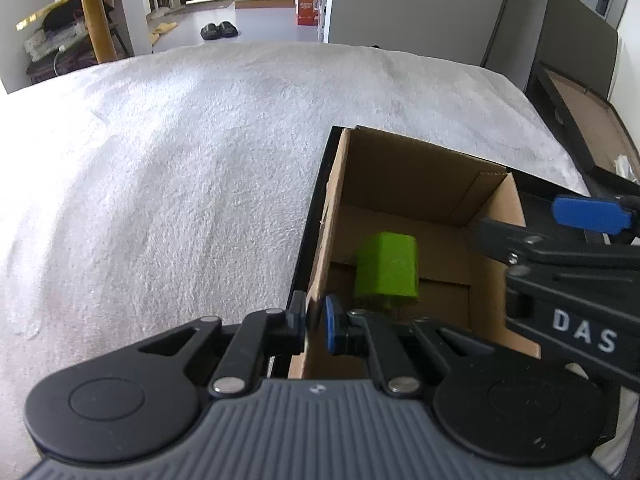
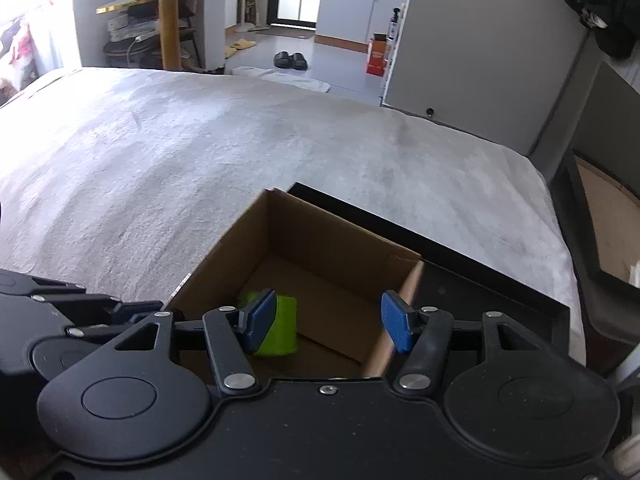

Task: Organize rigid objects
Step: 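Open the right gripper to drop the green cup into the box, then move the right tool back toward the red-and-blue figure with mug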

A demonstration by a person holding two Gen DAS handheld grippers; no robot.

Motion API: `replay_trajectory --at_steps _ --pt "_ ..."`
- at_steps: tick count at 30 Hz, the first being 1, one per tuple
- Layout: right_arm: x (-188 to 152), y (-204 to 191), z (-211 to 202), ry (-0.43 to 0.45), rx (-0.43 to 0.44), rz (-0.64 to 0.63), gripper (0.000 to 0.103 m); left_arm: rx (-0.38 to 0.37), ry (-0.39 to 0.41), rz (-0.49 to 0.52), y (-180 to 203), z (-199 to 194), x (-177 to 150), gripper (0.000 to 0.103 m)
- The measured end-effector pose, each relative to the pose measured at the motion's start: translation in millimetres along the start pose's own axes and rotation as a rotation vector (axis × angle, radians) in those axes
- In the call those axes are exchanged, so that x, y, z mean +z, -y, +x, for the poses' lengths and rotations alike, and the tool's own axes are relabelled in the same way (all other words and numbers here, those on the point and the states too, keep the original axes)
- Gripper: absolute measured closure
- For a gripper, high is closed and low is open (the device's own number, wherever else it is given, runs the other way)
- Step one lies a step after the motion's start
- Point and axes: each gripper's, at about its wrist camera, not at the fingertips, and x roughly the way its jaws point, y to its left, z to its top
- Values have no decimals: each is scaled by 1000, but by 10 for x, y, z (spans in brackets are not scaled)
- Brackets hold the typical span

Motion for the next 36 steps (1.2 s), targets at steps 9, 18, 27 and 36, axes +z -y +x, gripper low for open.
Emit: replay_trajectory --at_steps 9,18,27,36 --pt "-225 297 -212 18 -19 91 31 49 20 71 238 -173 -28 82" --pt "-519 633 -457 46 -30 192 21 48 47 138 541 -362 -97 69" --pt "-772 908 -606 68 -19 288 17 42 62 177 767 -520 -142 69" --pt "-990 1093 -661 85 -24 375 7 73 45 232 968 -583 -236 48"
